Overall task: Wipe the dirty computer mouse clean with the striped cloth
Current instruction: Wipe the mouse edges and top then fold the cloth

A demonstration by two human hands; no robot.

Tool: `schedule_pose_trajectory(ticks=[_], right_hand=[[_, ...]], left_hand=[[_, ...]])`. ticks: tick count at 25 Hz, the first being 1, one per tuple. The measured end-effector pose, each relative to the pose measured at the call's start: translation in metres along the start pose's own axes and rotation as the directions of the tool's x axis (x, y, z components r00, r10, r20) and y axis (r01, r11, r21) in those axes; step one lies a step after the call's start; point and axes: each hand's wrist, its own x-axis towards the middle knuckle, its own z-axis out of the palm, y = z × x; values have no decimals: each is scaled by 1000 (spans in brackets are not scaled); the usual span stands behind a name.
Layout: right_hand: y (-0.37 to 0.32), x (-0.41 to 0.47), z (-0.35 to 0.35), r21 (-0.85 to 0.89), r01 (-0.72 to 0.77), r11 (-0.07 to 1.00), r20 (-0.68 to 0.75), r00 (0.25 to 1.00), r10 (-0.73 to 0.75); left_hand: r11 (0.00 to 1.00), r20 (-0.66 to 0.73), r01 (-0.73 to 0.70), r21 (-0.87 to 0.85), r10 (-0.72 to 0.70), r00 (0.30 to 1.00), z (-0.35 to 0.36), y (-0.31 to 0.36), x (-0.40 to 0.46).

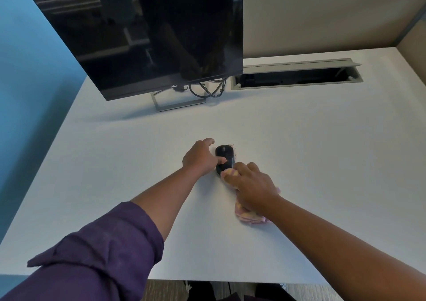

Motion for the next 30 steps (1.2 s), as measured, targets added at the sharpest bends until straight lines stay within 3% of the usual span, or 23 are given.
schedule_pose_trajectory(ticks=[5, 8, 10, 11, 13, 14, 16, 21, 23, 27, 30], right_hand=[[30, -8, -11, -5, -120, 993, -2, 993, 120], [45, -12, -24, 228, -189, 955, -85, 973, 213], [53, -11, -38, 397, -226, 890, -99, 953, 286], [56, -9, -45, 460, -238, 856, -102, 943, 317], [62, -4, -62, 567, -251, 784, -120, 917, 380], [65, -2, -71, 618, -253, 744, -125, 903, 411], [69, 1, -89, 737, -212, 642, -114, 897, 428], [99, 3, -127, 923, -43, 383, -139, 890, 434], [116, 5, -134, 965, -48, 256, -67, 905, 421], [145, 17, -128, 999, -17, 44, 3, 955, 297], [157, 31, -124, 998, -60, -26, 65, 925, 375]], left_hand=[[999, 34, -12, 47, 11, 999, -3, 0, 5], [994, 51, -29, 109, 24, 998, -9, 7, 4], [981, -1, -109, 161, 111, 994, -12, 21, 1], [980, -54, -162, 111, 169, 984, -12, 31, -1], [943, -39, -184, -278, 180, 983, -12, 59, -7], [848, 98, -85, -524, 159, 982, -13, 76, -12], [683, 361, 114, -722, 231, 903, -17, 102, -20], [523, 403, 85, -848, 533, 744, -20, 135, -8], [468, 420, 159, -869, 531, 736, -23, 146, 3], [466, 496, 279, -839, 446, 745, -23, 160, 29], [450, 479, 296, -843, 378, 792, -16, 174, 50]])
